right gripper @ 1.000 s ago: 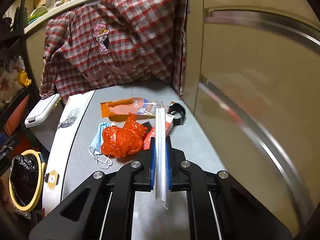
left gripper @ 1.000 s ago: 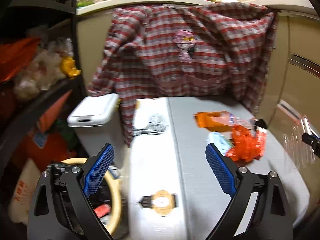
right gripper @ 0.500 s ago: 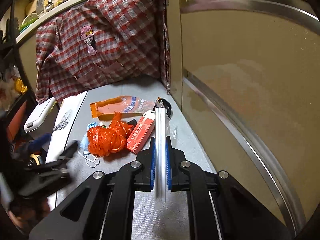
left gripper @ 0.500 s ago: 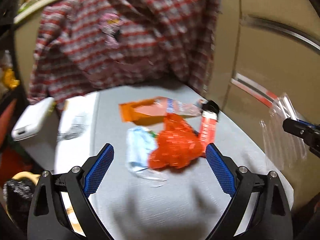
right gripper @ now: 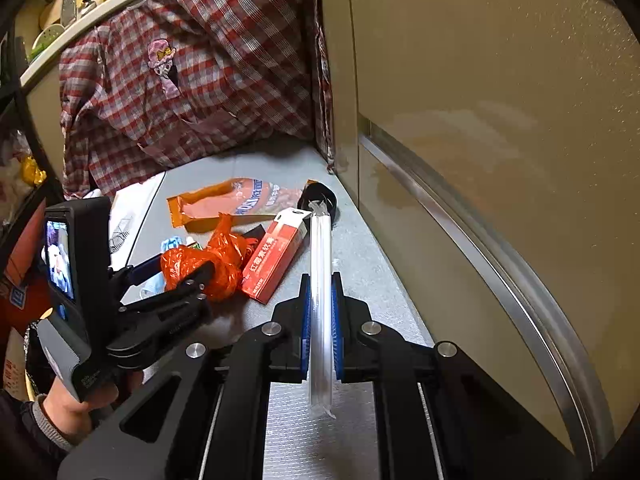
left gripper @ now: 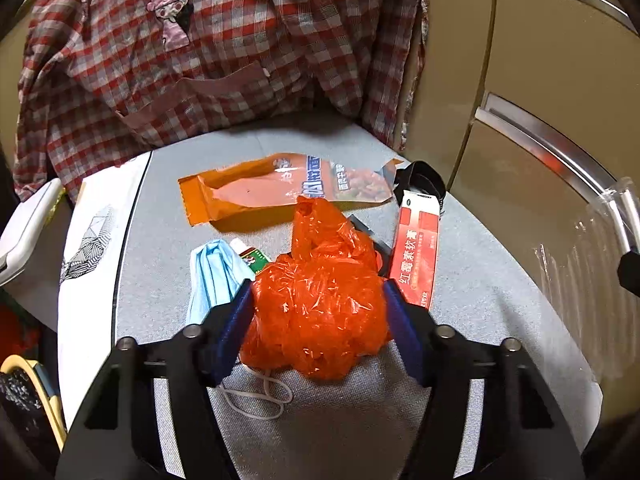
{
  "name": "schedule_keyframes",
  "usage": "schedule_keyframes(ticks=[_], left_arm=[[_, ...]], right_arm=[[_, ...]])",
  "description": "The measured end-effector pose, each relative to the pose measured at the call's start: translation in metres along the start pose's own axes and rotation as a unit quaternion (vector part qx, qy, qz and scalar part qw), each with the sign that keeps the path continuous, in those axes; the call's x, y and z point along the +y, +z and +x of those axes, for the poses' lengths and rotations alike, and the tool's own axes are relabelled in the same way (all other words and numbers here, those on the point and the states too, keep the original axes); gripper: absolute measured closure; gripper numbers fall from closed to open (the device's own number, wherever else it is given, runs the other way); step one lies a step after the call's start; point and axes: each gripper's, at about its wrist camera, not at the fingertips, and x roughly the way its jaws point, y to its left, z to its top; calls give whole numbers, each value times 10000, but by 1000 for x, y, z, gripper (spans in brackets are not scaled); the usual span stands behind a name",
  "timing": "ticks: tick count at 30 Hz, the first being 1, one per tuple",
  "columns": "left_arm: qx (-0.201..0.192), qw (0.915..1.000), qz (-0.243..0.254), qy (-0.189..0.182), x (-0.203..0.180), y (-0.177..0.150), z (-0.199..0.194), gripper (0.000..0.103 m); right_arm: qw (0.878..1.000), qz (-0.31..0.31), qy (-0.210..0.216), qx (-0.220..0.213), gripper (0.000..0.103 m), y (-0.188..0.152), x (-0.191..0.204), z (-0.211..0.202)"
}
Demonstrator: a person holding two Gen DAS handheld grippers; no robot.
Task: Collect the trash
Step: 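Grasp the orange plastic bag with the left gripper while the right holds the straws, then carry the orange bag and straws to the bin and open both grippers over it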
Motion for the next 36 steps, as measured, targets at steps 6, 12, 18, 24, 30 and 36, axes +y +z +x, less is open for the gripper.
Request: schedule_keyframes(ticks=[6, 12, 18, 24, 30, 36], left_arm=[[-77, 9999, 57, -122, 2, -1, -15, 63], [-358, 9992, 133, -70, 5, 1, -55, 63], [-605, 9980, 52, 160, 25, -2, -108, 63], [-714, 9958, -176, 539, 59, -10, -158, 63], [-887, 9903, -339, 1011, 96, -20, -209, 63], [-1040, 9828, -557, 1422, 135, -36, -254, 63]], right_arm=[[10000, -4, -83, 3, 94, -1, -1, 2], [9998, -33, -194, -29, 94, -3, 1, 2], [9997, -51, -231, -41, 94, -3, 2, 1], [9997, -127, -132, -138, 94, -6, 16, -8], [9992, -331, 147, -186, 94, -10, 49, -24], [9950, -779, 560, -282, 94, -13, 106, -44]])
